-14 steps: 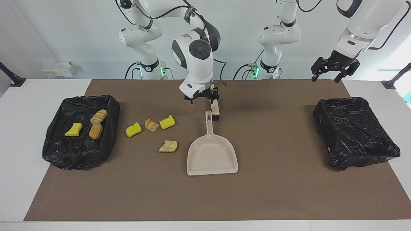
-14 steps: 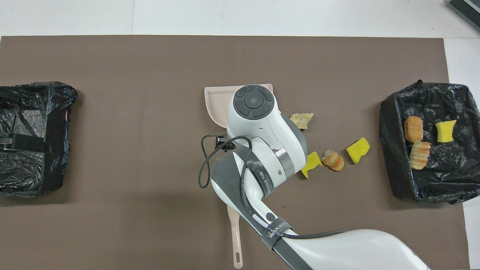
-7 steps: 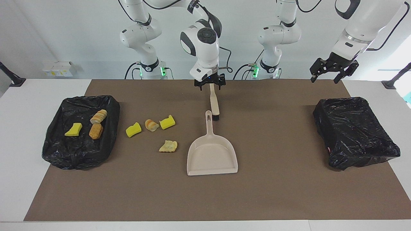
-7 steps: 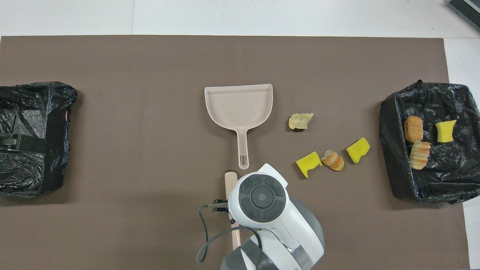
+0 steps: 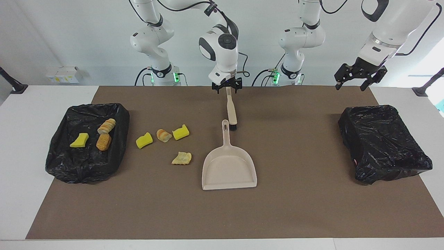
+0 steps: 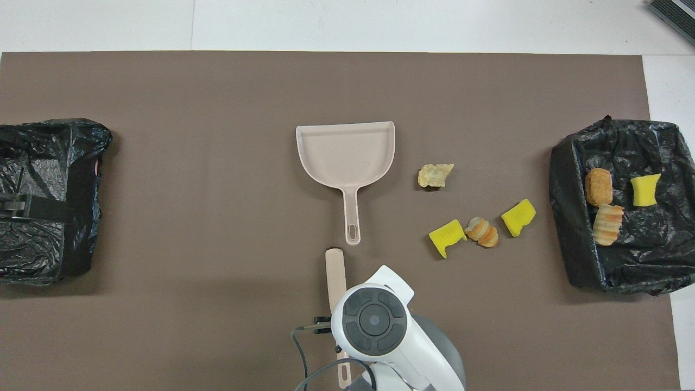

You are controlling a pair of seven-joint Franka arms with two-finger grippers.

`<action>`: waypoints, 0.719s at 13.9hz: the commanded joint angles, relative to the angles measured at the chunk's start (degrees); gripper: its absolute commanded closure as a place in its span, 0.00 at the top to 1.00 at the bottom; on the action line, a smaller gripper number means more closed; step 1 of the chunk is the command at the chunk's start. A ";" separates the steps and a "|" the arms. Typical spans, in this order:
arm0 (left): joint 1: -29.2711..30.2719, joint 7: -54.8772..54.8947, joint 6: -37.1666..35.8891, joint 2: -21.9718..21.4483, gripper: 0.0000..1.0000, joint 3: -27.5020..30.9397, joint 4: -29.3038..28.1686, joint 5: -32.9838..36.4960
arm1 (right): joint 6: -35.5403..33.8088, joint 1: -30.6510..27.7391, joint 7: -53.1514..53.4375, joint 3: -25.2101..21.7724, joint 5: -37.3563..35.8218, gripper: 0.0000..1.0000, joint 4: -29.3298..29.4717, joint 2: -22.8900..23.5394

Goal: Sweep and dump trash in bin
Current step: 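Lower the dustpan onto the table, open and withdraw the right gripper, then reach the left gripper to the dustpan while the right gripper reaches the brush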

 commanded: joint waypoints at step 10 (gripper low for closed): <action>-15.43 -16.31 11.98 12.58 1.00 0.14 4.90 -2.36 | 1.31 0.19 -3.22 -0.09 4.20 0.37 -0.93 0.87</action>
